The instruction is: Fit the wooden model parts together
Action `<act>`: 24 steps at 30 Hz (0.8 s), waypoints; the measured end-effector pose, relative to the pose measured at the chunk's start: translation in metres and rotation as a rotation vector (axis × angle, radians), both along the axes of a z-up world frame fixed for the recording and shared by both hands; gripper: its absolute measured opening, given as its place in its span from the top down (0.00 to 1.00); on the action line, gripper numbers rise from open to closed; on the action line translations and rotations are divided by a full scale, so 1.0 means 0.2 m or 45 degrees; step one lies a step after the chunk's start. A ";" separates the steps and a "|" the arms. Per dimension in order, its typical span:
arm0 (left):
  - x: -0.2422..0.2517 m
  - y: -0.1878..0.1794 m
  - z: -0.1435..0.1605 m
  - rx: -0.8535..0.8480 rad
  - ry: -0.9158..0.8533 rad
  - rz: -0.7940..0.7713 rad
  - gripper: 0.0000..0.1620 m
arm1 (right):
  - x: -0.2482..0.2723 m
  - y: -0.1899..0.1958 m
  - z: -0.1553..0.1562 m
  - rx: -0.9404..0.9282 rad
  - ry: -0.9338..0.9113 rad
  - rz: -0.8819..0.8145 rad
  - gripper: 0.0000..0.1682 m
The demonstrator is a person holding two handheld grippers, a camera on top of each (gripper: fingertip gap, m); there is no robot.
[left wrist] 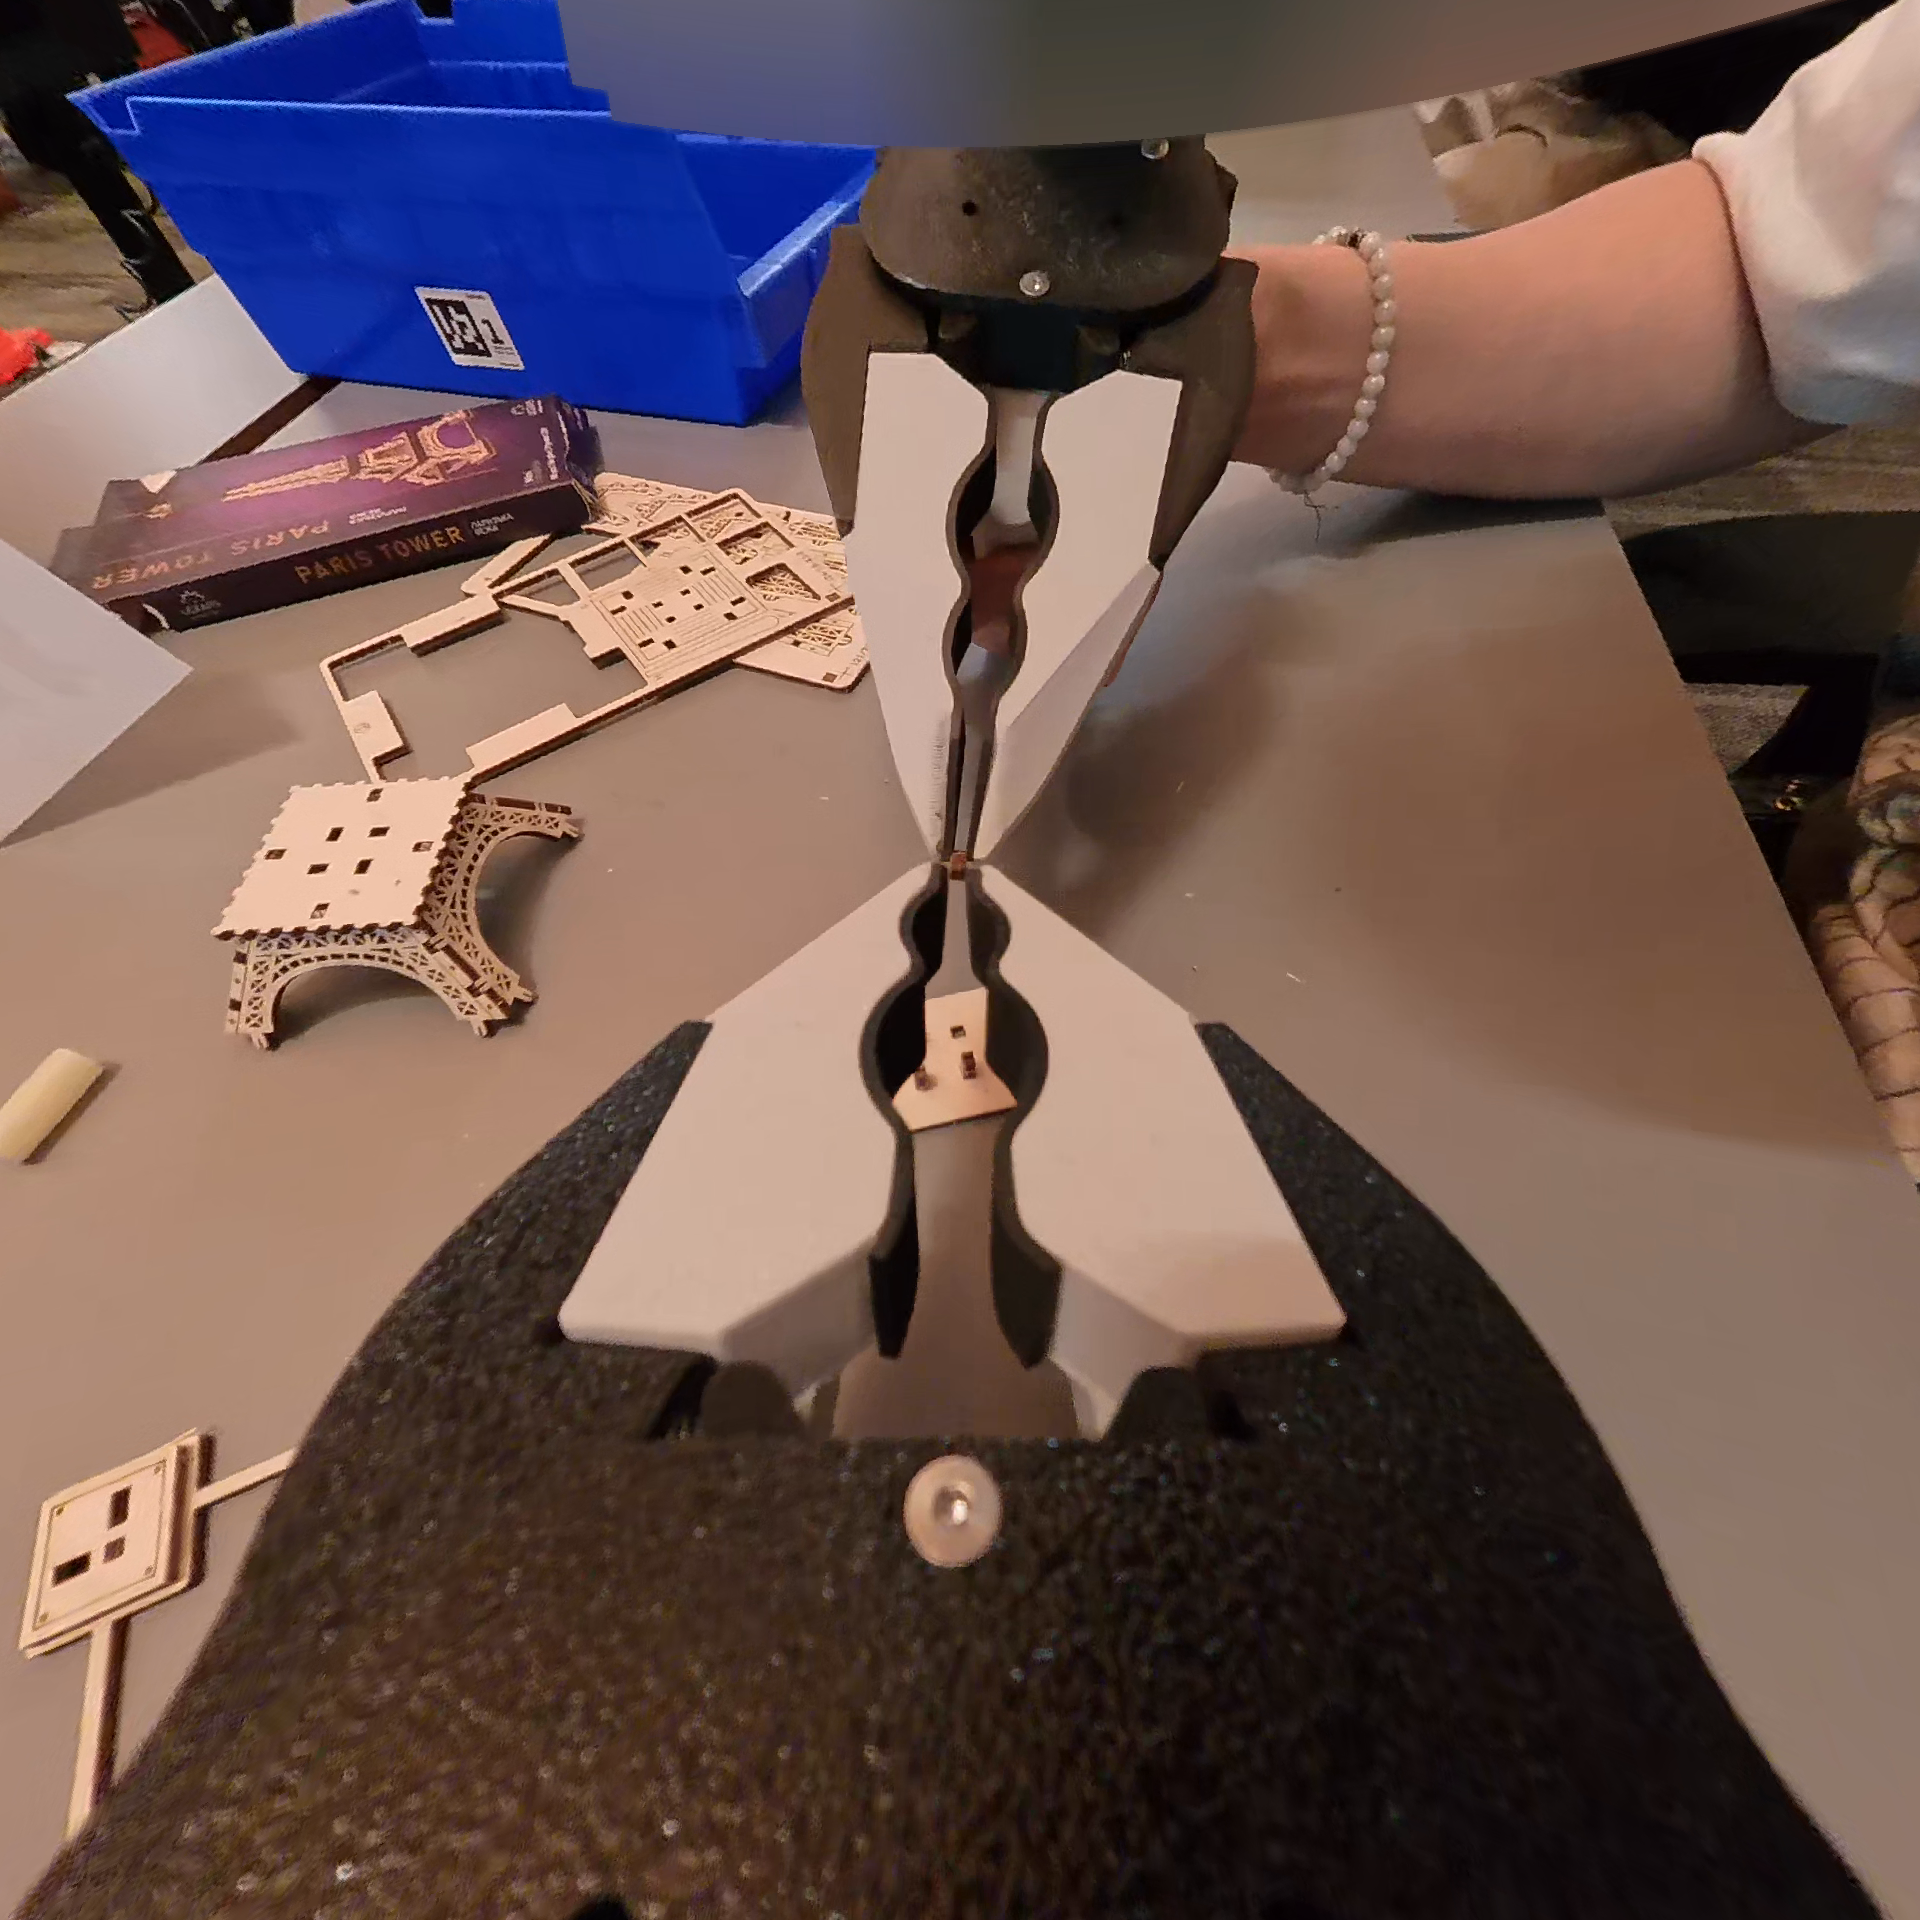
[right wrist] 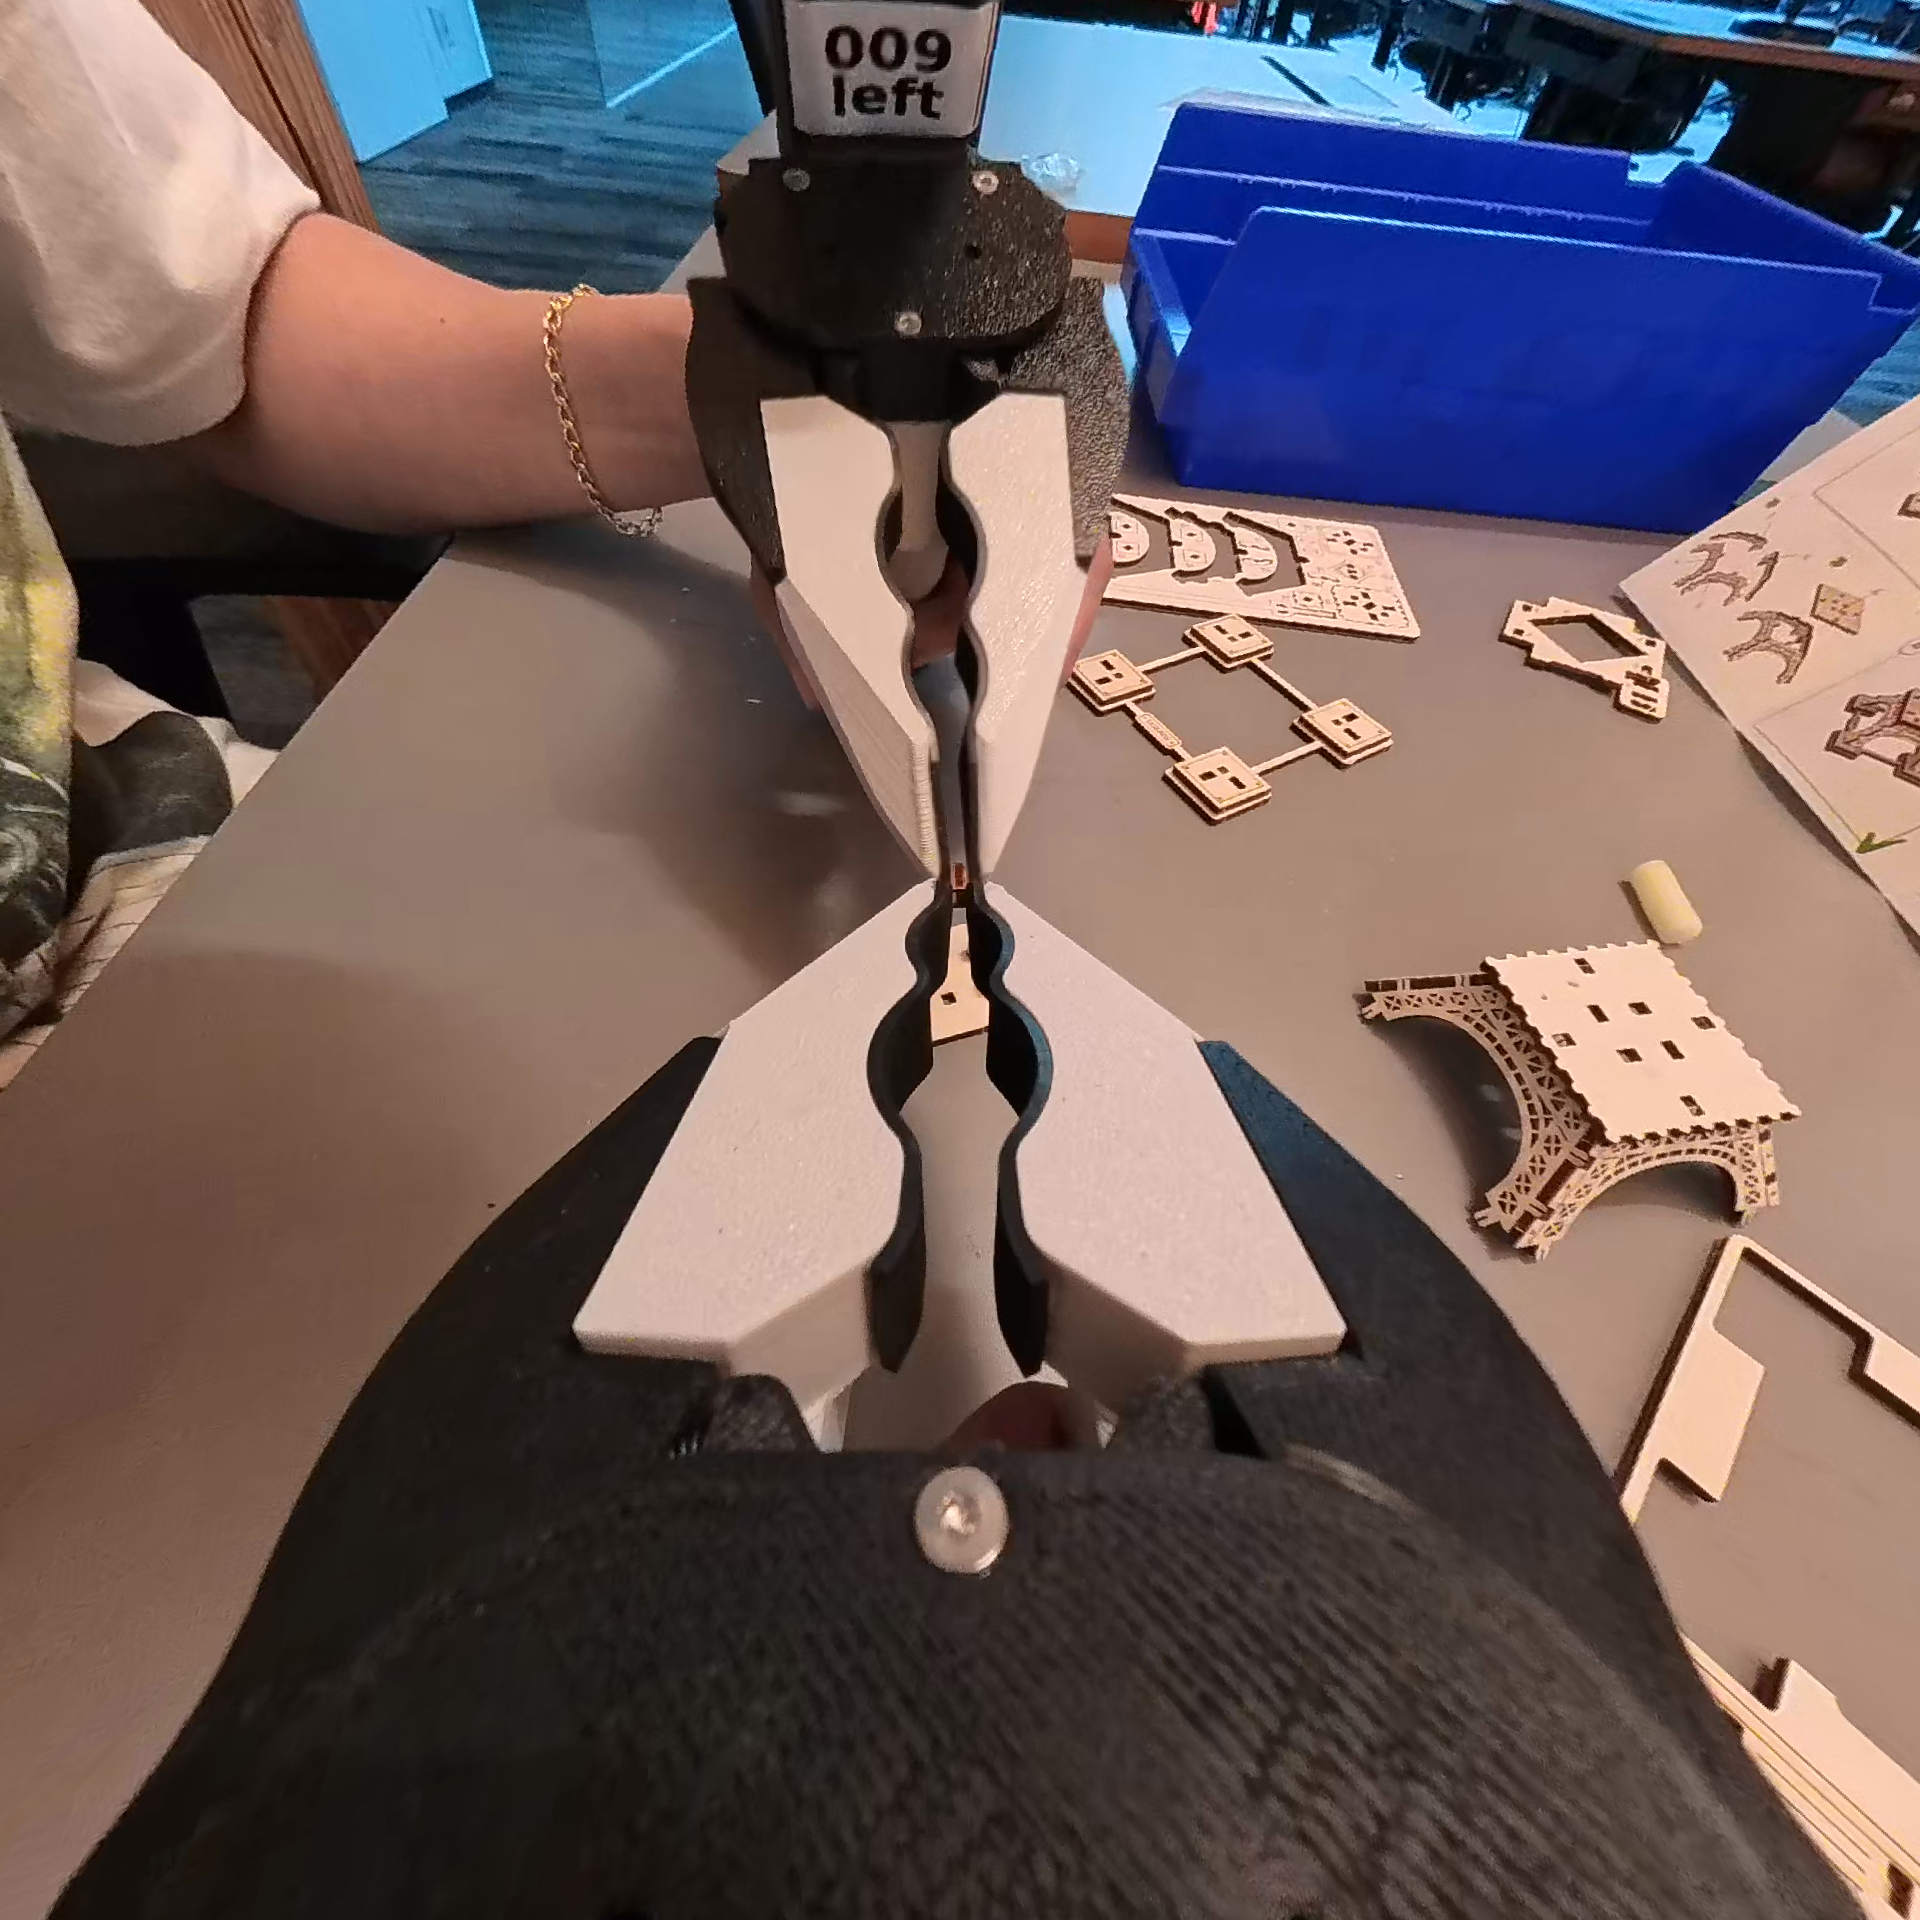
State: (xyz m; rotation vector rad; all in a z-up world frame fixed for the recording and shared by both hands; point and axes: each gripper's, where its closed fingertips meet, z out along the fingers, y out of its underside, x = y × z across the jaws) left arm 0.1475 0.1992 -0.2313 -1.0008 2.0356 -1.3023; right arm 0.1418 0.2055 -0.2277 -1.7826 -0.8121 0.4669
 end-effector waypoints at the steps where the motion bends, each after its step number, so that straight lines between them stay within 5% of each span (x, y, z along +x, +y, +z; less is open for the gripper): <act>1: 0.00 0.00 0.00 0.001 -0.001 -0.001 1.00 | 0.00 0.00 0.00 -0.002 0.003 0.000 1.00; 20: -0.01 0.01 -0.03 0.053 0.020 -0.001 1.00 | -0.01 0.00 -0.03 -0.029 -0.049 0.006 1.00; 22: -0.01 0.04 -0.05 0.081 0.067 0.028 1.00 | 0.03 0.02 -0.06 0.001 -0.133 -0.036 0.90; 24: -0.02 0.06 -0.06 0.095 0.122 0.042 1.00 | 0.08 0.03 -0.11 0.021 -0.279 -0.048 0.91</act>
